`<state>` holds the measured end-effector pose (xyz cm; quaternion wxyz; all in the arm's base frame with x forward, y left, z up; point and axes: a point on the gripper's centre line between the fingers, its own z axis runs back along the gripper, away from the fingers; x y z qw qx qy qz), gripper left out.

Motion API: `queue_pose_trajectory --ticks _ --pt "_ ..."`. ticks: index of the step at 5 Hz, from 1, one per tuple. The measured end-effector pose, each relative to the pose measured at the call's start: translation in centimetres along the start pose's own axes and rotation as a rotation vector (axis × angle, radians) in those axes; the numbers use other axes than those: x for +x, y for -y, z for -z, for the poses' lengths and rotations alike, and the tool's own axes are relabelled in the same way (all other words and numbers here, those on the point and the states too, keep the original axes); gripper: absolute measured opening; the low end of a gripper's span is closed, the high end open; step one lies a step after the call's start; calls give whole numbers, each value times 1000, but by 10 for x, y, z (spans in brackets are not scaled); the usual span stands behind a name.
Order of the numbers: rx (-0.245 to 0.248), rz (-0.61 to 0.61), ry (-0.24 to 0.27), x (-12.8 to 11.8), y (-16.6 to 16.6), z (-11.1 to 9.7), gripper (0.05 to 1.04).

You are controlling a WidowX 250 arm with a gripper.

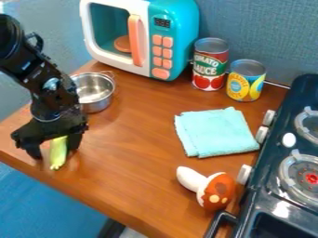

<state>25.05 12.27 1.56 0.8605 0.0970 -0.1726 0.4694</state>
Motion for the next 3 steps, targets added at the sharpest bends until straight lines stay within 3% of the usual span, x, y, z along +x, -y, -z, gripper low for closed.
queue_pose_trajectory --ticks 2,3 --pt "-23 -72 3 1 2 3 964" --pt "-18 -87 6 -1 0 4 731"
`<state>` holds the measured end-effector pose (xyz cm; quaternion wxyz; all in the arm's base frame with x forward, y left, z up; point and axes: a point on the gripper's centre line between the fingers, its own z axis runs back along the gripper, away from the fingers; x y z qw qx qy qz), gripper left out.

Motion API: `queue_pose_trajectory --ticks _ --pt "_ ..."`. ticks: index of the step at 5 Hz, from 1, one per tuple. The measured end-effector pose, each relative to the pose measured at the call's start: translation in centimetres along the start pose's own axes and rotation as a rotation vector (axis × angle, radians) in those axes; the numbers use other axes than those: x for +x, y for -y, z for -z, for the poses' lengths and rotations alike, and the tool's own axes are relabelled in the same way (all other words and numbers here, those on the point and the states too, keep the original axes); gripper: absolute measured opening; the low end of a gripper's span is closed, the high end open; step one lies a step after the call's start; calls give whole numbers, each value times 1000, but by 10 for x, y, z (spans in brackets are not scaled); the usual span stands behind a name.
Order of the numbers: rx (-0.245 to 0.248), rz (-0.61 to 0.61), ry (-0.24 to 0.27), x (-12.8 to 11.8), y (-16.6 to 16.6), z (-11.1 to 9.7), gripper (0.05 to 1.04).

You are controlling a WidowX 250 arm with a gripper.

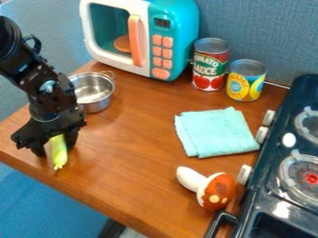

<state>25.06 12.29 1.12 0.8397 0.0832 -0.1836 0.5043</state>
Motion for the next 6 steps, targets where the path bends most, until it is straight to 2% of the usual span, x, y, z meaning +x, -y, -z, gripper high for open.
queue_pose_trajectory --ticks 1,2,3,4,5,6 --pt "7 -88 1 -1 -1 0 504" --pt "28 -199 17 0 -4 0 449" --pt "14 -314 19 -1 -2 0 449" --pt "32 -375 36 -8 3 -5 449" --pt "108 -378 69 -24 15 -10 449" --pt "192 -309 109 -36 33 -16 445"
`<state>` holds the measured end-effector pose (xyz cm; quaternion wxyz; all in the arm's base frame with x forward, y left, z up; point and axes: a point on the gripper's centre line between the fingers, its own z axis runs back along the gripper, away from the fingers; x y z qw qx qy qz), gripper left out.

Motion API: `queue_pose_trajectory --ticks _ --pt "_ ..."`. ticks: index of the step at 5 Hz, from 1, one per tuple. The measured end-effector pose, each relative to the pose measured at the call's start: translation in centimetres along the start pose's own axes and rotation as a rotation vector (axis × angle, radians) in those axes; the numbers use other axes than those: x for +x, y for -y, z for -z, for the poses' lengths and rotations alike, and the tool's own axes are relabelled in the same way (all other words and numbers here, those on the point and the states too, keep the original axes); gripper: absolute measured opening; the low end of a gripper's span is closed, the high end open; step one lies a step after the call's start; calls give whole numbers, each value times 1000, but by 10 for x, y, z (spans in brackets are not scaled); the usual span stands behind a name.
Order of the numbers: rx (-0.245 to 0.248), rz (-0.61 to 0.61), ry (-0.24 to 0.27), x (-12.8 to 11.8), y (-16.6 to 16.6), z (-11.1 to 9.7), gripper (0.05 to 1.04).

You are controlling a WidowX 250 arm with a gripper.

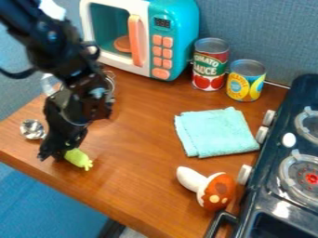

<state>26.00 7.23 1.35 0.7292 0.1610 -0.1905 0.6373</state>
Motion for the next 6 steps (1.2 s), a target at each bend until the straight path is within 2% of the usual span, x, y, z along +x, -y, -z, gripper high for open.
queue_pose_trajectory --ticks 1,2,3,4,5,6 --pt "-32 205 25 -32 23 -24 445" --pt "-46 352 77 -46 29 -43 445" --pt "-81 454 135 -46 27 -65 445" --pt "-116 715 139 -33 23 -88 445" --pt "-160 987 5 -17 20 -91 445" --pt "-318 1201 -73 -11 37 -88 445"
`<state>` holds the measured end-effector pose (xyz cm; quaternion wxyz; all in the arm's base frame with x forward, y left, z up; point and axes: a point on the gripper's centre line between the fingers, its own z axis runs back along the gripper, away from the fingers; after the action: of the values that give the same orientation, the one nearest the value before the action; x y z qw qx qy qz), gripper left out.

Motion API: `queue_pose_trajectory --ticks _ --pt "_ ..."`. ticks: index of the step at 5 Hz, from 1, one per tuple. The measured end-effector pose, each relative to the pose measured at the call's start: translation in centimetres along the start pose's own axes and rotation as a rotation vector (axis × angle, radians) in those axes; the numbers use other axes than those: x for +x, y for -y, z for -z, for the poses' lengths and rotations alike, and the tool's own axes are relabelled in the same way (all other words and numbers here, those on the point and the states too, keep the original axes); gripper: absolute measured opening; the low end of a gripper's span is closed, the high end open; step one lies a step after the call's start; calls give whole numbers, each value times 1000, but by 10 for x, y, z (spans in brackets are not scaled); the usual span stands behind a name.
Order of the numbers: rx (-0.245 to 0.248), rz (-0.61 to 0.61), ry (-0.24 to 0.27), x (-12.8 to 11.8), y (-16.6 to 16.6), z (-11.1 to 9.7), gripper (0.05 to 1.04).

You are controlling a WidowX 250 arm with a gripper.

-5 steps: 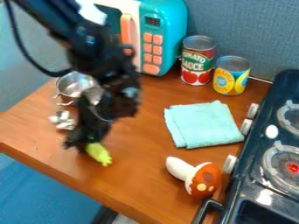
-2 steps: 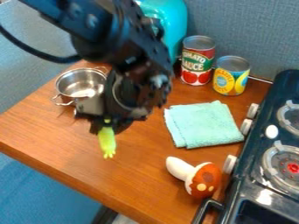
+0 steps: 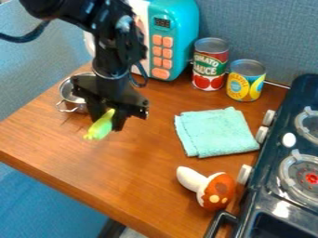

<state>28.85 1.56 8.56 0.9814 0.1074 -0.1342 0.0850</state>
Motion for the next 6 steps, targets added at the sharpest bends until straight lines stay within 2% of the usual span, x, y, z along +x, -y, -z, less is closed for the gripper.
queue_pose_trajectory --ticks 1,2,4,6 --pt "-14 148 -31 10 3 18 445" --pt "-1 185 -40 23 6 30 445" --pt "4 225 -48 48 17 53 445" --pt "3 198 -38 67 13 68 445"
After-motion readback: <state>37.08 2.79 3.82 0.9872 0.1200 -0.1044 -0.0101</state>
